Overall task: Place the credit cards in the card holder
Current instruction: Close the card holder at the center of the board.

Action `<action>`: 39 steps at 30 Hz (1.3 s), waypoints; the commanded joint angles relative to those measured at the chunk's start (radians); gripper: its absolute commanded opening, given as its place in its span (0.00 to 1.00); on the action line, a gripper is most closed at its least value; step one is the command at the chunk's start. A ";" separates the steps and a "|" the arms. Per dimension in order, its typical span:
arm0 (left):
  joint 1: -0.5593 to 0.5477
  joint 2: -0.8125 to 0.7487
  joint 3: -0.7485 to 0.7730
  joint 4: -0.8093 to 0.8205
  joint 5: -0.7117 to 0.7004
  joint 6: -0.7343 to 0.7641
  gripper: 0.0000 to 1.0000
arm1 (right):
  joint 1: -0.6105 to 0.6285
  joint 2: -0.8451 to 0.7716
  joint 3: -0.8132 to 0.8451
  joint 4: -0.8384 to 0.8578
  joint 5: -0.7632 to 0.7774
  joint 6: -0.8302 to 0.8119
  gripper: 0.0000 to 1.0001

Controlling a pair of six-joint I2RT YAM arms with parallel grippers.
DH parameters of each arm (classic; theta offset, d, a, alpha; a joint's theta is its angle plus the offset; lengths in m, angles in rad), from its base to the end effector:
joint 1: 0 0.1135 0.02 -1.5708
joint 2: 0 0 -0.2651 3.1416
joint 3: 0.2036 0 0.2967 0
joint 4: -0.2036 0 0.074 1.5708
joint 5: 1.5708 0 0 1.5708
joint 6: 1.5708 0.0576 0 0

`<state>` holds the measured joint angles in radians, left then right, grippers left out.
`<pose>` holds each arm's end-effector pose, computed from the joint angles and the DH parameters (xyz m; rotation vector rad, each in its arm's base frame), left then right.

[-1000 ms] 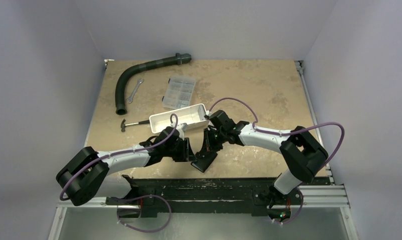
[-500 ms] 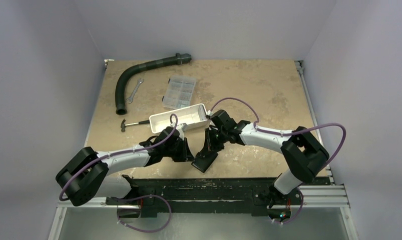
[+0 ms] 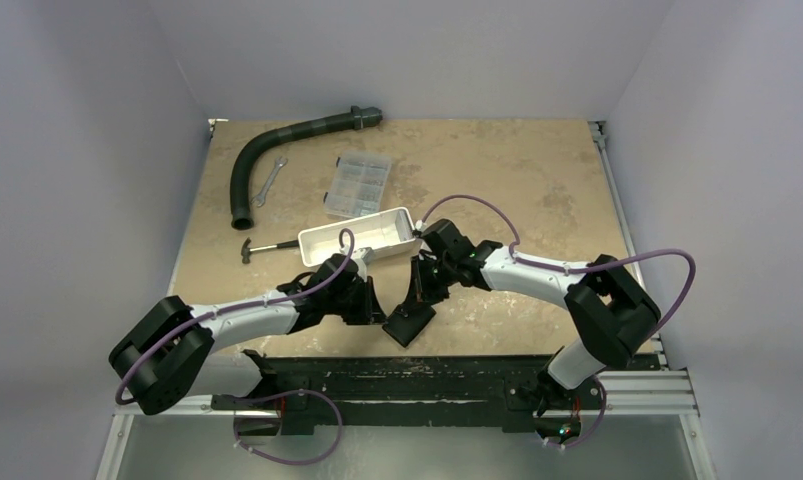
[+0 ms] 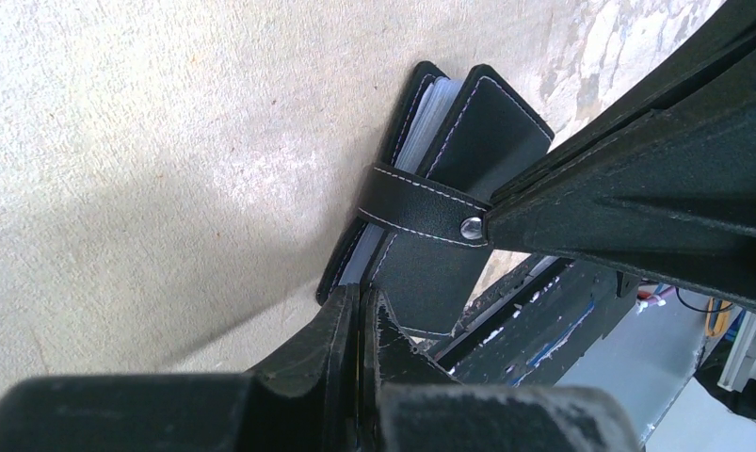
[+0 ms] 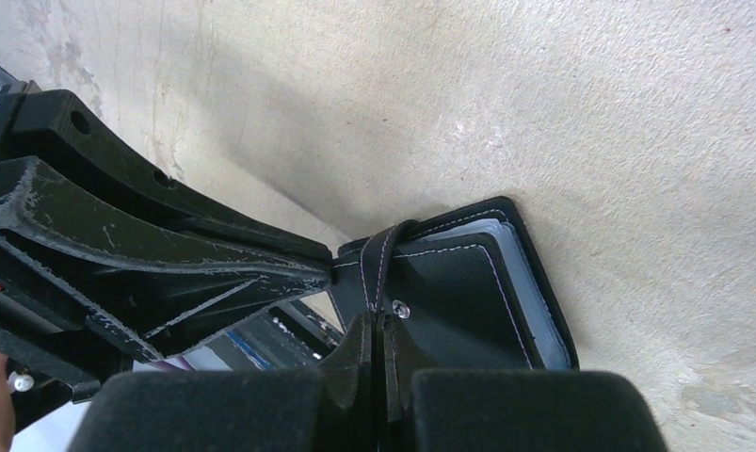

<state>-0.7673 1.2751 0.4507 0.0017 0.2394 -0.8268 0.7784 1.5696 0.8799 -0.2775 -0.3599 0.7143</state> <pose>0.1867 -0.1990 0.0993 0.0457 2.6227 -0.9559 0.2383 0.2634 0.1347 -0.2463 2.7726 0.9586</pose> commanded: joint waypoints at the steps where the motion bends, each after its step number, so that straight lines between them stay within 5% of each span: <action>1: 0.000 -0.010 0.008 -0.065 -0.039 0.027 0.00 | -0.005 -0.025 -0.015 0.011 -0.027 0.007 0.00; 39: 0.000 -0.009 0.005 -0.060 -0.029 0.024 0.00 | -0.006 0.051 -0.093 0.043 -0.044 0.008 0.00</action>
<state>-0.7673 1.2747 0.4507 -0.0013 0.2398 -0.8272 0.7712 1.5829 0.8101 -0.2108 -0.4118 0.7277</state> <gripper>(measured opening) 0.026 0.020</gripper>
